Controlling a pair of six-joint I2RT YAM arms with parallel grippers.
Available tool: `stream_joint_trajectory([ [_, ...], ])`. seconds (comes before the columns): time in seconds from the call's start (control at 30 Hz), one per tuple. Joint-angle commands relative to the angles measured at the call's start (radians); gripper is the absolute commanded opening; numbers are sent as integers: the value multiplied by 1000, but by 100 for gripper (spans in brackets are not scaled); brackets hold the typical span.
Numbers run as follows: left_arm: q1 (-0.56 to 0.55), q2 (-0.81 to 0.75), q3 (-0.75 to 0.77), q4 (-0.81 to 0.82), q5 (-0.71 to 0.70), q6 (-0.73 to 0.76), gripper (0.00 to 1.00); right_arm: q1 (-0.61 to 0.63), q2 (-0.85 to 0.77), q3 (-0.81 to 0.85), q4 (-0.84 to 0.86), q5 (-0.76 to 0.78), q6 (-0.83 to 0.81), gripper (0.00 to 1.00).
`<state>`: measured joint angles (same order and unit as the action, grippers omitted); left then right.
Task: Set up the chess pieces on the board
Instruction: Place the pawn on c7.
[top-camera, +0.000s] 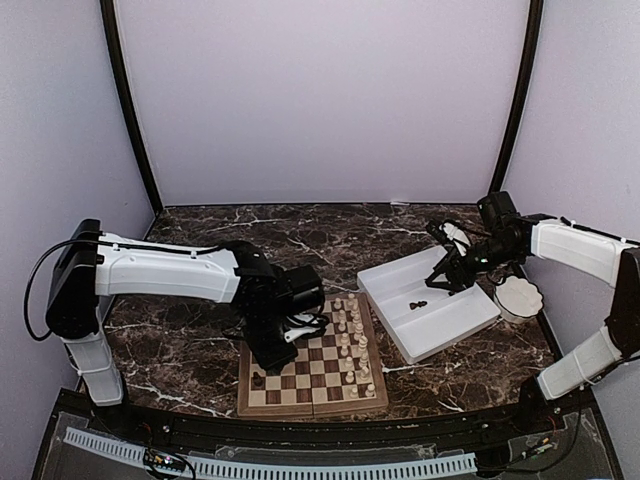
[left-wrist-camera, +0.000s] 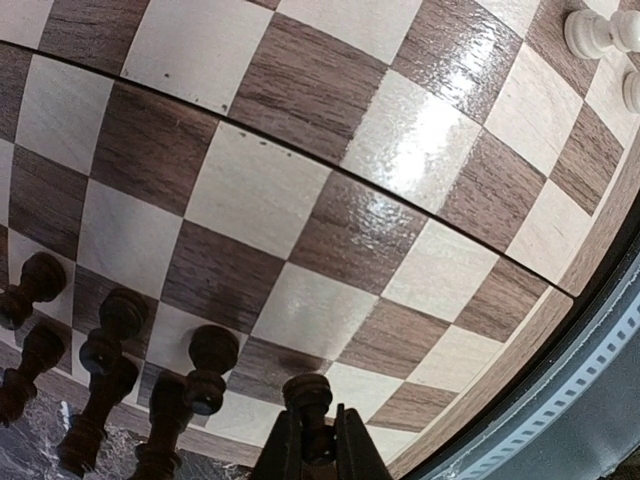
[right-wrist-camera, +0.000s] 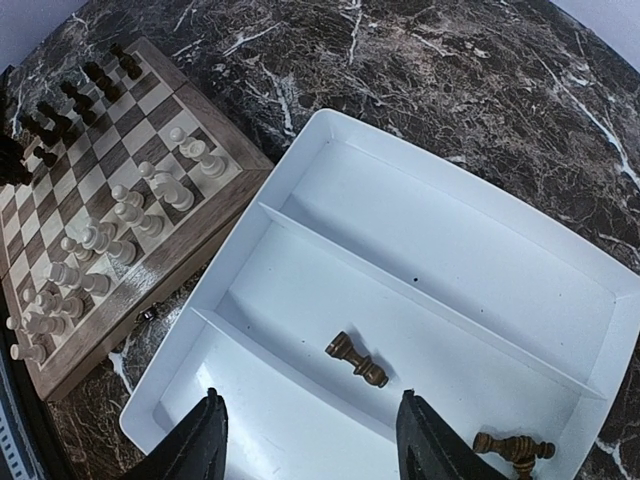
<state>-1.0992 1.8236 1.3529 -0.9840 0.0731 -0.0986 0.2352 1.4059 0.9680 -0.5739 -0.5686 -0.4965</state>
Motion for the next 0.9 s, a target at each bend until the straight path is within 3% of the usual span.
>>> stream_joint_trajectory([
  [0.0, -5, 14, -7, 0, -24, 18, 10, 0, -6, 8, -4, -20, -10, 59],
  [0.23, -5, 25, -15, 1, -32, 19, 12, 1, -12, 8, -11, -19, -14, 59],
  [0.5, -5, 26, -17, -12, -42, 15, 22, 1, -16, 9, -15, -19, -14, 59],
  [0.87, -5, 24, -8, -31, -53, 7, 23, 1, -26, 6, -18, -24, -16, 59],
])
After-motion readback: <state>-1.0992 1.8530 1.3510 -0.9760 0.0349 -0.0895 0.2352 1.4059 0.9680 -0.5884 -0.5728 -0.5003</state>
